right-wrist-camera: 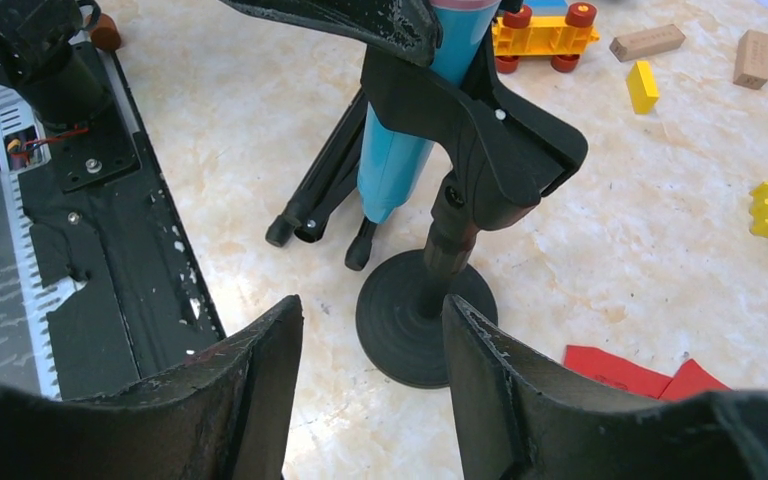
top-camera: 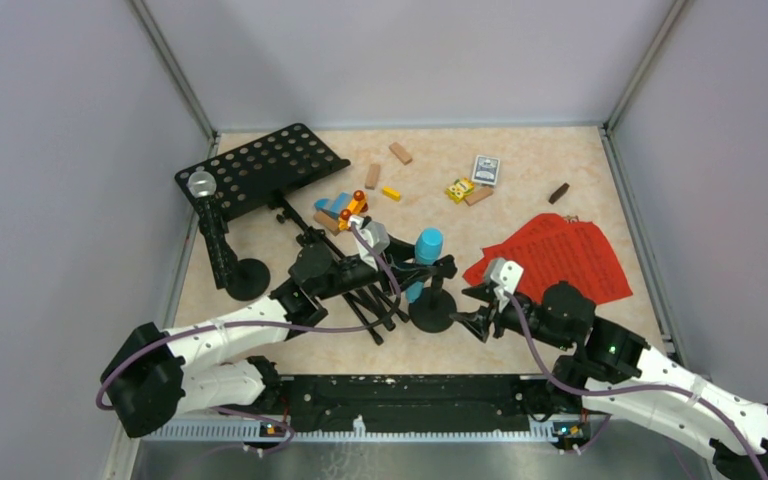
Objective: Pack up the instrument practice props
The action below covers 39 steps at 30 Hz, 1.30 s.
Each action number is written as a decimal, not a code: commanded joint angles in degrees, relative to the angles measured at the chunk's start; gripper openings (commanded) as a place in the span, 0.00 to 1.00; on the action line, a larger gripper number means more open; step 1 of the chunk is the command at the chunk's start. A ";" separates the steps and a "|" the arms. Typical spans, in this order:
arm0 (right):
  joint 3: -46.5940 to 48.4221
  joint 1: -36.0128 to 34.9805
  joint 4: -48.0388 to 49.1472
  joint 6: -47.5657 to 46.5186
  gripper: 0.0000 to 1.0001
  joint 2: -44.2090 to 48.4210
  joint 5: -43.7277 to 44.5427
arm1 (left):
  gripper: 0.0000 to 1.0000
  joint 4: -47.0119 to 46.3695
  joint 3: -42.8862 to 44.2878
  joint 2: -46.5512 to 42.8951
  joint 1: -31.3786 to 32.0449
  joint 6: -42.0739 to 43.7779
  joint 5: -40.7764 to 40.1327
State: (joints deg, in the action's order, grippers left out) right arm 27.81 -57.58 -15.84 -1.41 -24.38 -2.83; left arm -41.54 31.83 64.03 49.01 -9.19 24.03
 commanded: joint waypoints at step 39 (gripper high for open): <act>21.12 33.57 -7.08 -42.73 0.73 -29.13 -61.06 | 0.00 3.48 2.33 -0.86 -0.04 5.36 12.63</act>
State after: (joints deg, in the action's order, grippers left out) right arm 50.22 -22.50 -27.92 -44.36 -53.39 -61.45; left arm -36.51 33.95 63.35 48.49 -3.01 34.54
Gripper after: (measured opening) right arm 0.725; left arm 0.455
